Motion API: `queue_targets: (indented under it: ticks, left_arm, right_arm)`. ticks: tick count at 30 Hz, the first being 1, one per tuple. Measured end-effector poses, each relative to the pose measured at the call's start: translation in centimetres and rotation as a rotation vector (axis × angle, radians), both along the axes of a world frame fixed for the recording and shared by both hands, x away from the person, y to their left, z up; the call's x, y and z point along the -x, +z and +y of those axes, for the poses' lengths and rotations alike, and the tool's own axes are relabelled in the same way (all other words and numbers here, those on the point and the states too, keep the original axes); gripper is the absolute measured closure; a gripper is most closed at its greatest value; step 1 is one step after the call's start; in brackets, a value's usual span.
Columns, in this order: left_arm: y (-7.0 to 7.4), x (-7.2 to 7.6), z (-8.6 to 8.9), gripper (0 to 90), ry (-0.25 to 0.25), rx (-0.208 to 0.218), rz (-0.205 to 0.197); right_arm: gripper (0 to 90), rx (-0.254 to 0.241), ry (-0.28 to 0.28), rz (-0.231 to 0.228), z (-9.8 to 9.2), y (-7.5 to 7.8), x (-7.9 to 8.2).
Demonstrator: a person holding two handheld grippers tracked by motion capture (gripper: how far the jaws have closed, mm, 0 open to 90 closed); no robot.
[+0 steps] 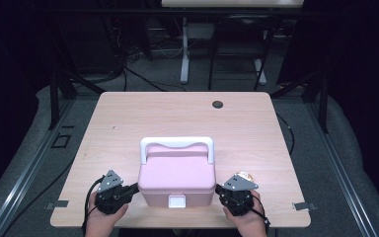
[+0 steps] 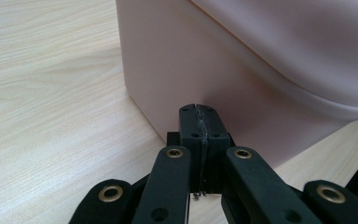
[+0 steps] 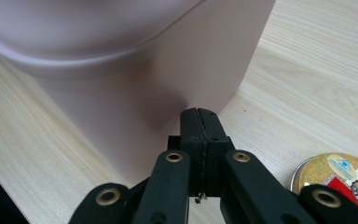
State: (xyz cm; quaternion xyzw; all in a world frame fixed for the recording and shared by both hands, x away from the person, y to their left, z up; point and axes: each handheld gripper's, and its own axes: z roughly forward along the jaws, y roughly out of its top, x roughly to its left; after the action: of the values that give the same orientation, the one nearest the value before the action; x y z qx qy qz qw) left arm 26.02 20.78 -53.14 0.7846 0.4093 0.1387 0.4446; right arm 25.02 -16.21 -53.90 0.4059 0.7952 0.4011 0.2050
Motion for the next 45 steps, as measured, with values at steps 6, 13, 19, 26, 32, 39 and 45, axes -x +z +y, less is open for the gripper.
queue_targets:
  ticks: [6, 13, 19, 26, 32, 39, 45]
  left_arm:
    - [0.1, 0.5, -0.1, 90.0, -0.007, -0.012, -0.002]
    - [0.3, 0.9, -0.2, 90.0, -0.035, -0.029, 0.006]
    - [0.2, 0.5, 0.1, 89.9, -0.039, 0.003, 0.019]
    - [0.4, 0.4, 0.4, 88.9, -0.025, 0.006, 0.014]
    - [1.1, 0.3, 1.4, 83.9, 0.001, 0.057, 0.033]
    - [2.5, 0.0, 2.3, 76.0, 0.004, 0.059, 0.032]
    - [4.2, -0.6, 2.9, 70.6, -0.001, 0.087, 0.033]
  right_arm:
    - [90.0, 0.006, 0.004, 0.006, -0.1, 0.1, 0.5]
    - [90.0, 0.013, 0.014, 0.018, -0.4, 0.2, 1.0]
    - [90.0, 0.003, 0.009, 0.024, -0.4, 0.3, 1.0]
    - [88.3, -0.021, -0.003, 0.028, -0.8, 0.4, 0.7]
    - [83.4, -0.039, -0.02, 0.028, -1.8, 1.0, 0.4]
    - [78.3, -0.057, -0.009, 0.047, -2.6, 2.6, -0.2]
    - [72.8, -0.064, 0.015, 0.025, -3.1, 5.2, -0.5]
